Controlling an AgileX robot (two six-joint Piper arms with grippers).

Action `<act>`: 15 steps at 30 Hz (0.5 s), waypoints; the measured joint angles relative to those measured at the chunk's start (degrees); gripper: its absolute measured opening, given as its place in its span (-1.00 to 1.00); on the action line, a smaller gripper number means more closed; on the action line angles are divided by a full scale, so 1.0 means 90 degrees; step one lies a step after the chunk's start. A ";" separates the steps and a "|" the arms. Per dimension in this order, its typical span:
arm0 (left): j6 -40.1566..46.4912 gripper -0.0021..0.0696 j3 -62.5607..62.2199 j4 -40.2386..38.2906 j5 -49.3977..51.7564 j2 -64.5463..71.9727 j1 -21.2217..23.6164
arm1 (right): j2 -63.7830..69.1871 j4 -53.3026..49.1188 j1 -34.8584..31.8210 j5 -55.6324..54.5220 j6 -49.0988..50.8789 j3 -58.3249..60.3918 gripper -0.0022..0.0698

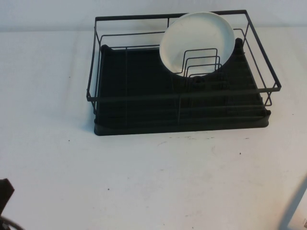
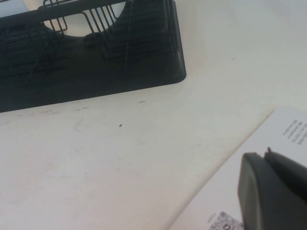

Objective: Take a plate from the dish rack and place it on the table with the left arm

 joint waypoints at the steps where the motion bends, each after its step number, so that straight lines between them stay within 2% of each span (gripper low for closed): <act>1: 0.0425 -0.95 -0.0473 0.0070 0.0447 0.0411 0.0000 | 0.0000 0.0000 0.0000 0.0000 0.0000 0.0000 -1.00; 6: 0.2495 -0.95 -0.2761 0.0124 0.2292 0.2495 0.0000 | 0.0000 0.0000 0.0000 0.0000 0.0000 0.0000 -1.00; 15: 0.4120 -0.95 -0.5623 -0.0142 0.3612 0.5394 0.0000 | 0.0000 0.0000 0.0000 0.0000 0.0000 0.0000 -1.00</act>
